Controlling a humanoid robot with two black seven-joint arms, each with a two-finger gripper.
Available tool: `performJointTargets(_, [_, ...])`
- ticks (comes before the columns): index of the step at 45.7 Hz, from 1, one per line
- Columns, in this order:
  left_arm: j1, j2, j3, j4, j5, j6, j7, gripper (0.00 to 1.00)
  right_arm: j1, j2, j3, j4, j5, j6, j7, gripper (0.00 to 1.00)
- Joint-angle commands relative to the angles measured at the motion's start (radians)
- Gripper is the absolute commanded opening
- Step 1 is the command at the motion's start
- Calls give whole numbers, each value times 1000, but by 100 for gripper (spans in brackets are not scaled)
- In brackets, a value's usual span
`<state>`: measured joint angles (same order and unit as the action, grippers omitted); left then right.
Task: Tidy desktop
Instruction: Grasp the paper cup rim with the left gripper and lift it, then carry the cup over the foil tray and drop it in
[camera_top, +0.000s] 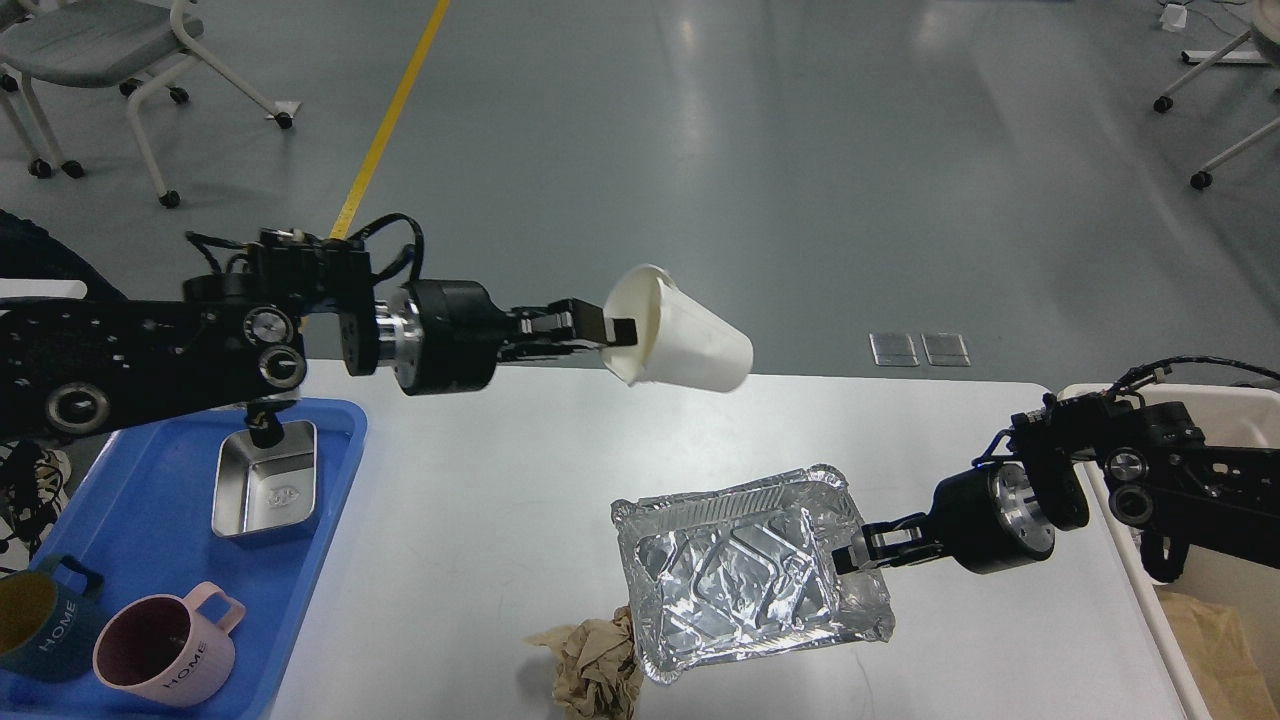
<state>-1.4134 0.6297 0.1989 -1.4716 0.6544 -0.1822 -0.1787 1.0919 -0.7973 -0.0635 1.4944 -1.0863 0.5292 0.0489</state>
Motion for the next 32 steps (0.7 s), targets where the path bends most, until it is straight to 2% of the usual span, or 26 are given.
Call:
performJointTargets(1, [-19,-91,25,27,-1,3,-4,3,3,13,-3,-13,0,0,0,0])
performJointTargets(16, [-19,-284,119,68,-9,4,1,6,3,17,-3,-13,0,0,0,0])
performJointTargets(24, [-18,-308,178,96,-9,6,19,8,3,13,-3,-13,0,0,0,0])
performJointTargets(32, [-9,-309,183,103,-9,6,25,8,5,17,-3,-14,0,0,0,0])
